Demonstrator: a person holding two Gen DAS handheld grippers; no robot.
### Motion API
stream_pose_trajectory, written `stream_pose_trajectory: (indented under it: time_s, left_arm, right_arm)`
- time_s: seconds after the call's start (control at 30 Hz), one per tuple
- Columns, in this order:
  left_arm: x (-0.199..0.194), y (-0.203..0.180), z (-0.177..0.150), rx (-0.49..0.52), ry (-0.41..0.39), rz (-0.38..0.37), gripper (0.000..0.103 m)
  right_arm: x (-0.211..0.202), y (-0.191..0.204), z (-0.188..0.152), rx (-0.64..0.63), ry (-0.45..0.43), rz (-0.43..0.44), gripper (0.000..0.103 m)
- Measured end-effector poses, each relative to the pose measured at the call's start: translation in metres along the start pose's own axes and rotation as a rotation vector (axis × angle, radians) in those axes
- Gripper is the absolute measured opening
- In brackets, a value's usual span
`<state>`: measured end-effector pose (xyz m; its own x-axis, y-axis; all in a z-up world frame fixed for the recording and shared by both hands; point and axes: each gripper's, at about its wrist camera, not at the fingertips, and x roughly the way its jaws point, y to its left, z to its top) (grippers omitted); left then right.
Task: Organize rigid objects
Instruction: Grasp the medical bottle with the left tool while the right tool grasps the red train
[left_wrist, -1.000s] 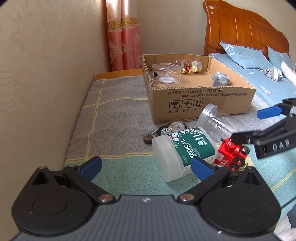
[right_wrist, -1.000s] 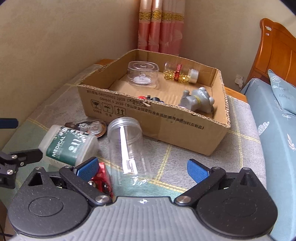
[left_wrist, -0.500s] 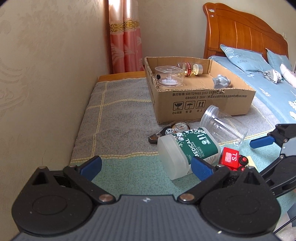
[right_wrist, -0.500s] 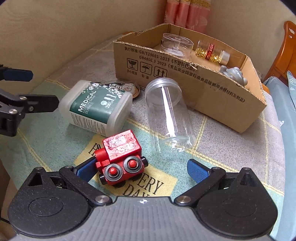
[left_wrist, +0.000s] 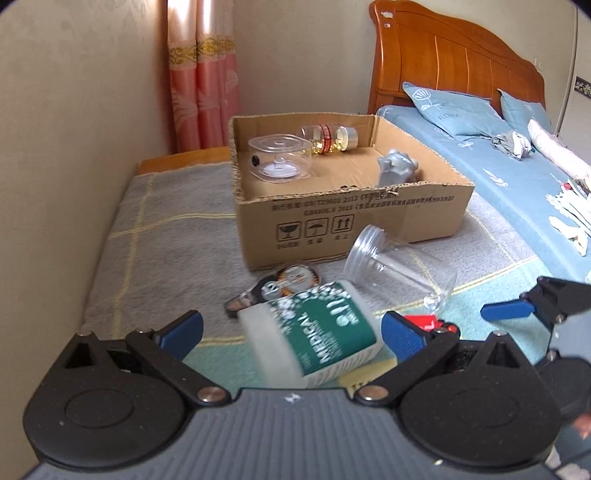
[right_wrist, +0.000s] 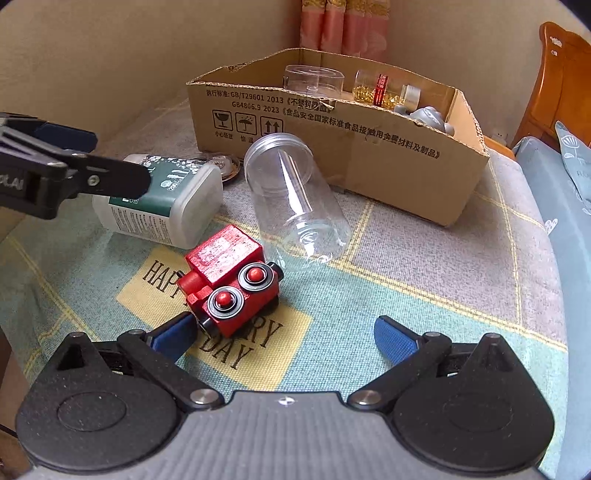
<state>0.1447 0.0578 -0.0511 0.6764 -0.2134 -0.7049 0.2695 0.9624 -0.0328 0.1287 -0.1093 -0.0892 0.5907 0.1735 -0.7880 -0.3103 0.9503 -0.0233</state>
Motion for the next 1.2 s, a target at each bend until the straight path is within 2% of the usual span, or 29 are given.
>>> stream_pose_trajectory:
  time_s: [0.07,0.2,0.4,0.53,0.8,0.97,1.13,1.2]
  left_arm:
    - [0.011,-0.006,0.004,0.005,0.003,-0.021,0.102]
    - [0.029,-0.013,0.005,0.013,0.048,0.019,0.102]
    - [0.024,0.000,-0.015,0.006,0.089,0.033,0.102]
    - [0.023,0.013,-0.028,-0.016,0.130,0.079,0.102]
    - [0.032,0.018,-0.032,-0.040,0.161,0.077,0.102]
    - [0.030,0.019,-0.035,-0.037,0.155,0.070,0.102]
    - [0.031,0.020,-0.035,-0.032,0.149,0.063,0.102]
    - [0.032,0.020,-0.034,-0.028,0.148,0.061,0.102]
  right_arm:
    - [-0.001,0.000,-0.002,-0.002,-0.011,0.000,0.103]
    - [-0.004,0.000,-0.005,-0.012,-0.022,0.008,0.103]
    - [-0.004,-0.004,-0.006,-0.055,-0.036,0.045,0.103]
    - [-0.004,0.001,-0.004,-0.122,-0.034,0.103,0.103]
    - [0.009,0.028,0.014,-0.255,-0.031,0.228,0.103]
    - [0.000,0.038,0.010,-0.341,0.008,0.332,0.103]
    - [0.002,0.038,0.012,-0.343,-0.009,0.284,0.103]
    - [0.006,0.037,0.015,-0.341,-0.016,0.292,0.103]
